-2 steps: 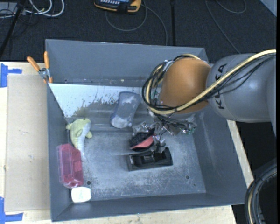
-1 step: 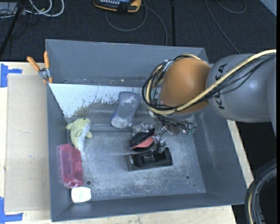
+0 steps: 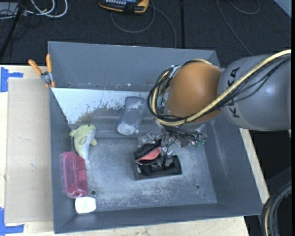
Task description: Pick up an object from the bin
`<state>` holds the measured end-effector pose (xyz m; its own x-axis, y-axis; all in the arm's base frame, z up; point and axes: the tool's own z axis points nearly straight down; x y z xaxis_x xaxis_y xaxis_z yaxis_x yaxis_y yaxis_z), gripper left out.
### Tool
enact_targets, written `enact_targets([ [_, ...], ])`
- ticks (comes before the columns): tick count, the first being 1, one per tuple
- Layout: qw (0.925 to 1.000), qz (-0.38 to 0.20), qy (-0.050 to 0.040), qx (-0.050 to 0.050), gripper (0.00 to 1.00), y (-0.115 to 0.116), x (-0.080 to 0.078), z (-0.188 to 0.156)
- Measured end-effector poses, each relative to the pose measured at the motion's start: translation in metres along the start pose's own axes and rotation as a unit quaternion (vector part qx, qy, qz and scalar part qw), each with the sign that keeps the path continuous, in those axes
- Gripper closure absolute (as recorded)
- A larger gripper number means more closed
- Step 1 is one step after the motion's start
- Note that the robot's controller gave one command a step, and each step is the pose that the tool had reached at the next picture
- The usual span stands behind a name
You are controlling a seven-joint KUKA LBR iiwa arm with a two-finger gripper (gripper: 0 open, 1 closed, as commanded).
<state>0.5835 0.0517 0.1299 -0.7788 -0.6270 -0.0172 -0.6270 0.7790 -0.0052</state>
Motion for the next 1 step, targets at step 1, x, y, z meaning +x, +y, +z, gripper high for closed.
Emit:
enact_targets([
  [1,1.0000,-0.008,-0.0008,-0.002,1.00,0.0066,-0.0137,-0.0523],
])
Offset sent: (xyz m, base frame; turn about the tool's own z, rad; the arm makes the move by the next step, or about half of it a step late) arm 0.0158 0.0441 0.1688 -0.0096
